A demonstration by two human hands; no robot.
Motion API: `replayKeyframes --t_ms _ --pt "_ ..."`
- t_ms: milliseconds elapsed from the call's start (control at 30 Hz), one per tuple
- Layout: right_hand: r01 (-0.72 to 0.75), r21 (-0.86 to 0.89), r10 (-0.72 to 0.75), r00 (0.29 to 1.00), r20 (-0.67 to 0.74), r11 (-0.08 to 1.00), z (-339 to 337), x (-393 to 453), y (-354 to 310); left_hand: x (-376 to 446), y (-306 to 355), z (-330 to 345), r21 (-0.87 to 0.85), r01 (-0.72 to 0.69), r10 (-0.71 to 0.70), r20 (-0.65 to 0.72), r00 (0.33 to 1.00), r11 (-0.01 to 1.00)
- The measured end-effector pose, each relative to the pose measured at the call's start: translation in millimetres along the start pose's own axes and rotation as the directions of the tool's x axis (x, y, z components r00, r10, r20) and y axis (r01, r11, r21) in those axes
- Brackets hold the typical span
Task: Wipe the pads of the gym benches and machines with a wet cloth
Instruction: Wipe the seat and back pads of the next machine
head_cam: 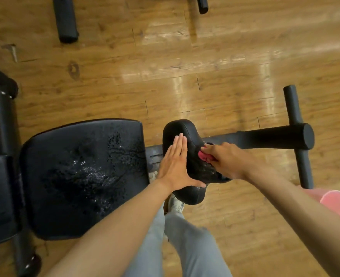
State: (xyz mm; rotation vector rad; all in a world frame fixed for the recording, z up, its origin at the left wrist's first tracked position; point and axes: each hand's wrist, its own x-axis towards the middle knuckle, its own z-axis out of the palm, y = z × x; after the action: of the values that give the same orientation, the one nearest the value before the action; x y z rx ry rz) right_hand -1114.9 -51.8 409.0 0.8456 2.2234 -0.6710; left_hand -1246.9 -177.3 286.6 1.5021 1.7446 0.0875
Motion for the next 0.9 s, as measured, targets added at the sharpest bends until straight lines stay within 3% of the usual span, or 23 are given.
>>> replayKeyframes --t_ms 200,367,500,667,767,900 --pt "-0.015 0.095 0.012 0.999 0.034 0.995 21 53 1 2 -2 1 -0.035 -0.016 0.016 -0.005 1.000 0.999" --pt "0.055 0.161 -0.058 0.998 0.017 0.985 14 21 14 2 -2 -1 -0.035 -0.024 0.024 0.005 1.000 0.999" --pt "0.085 0.263 -0.115 0.988 0.100 0.961 7 39 21 1 0 -5 -0.055 -0.030 0.030 0.012 0.999 0.998" --pt "0.200 0.369 -0.247 0.965 0.084 0.907 21 65 50 -10 -4 -23 -0.110 -0.088 0.089 0.006 0.996 0.990" --pt "0.277 0.414 -0.330 0.942 0.062 0.867 29 79 70 -7 -7 -25 -0.135 -0.003 -0.007 -0.080 0.997 0.991" --pt "0.404 0.343 -0.411 0.910 -0.054 0.848 41 102 89 14 -4 -18 -0.208 0.142 -0.172 -0.132 0.976 0.968"
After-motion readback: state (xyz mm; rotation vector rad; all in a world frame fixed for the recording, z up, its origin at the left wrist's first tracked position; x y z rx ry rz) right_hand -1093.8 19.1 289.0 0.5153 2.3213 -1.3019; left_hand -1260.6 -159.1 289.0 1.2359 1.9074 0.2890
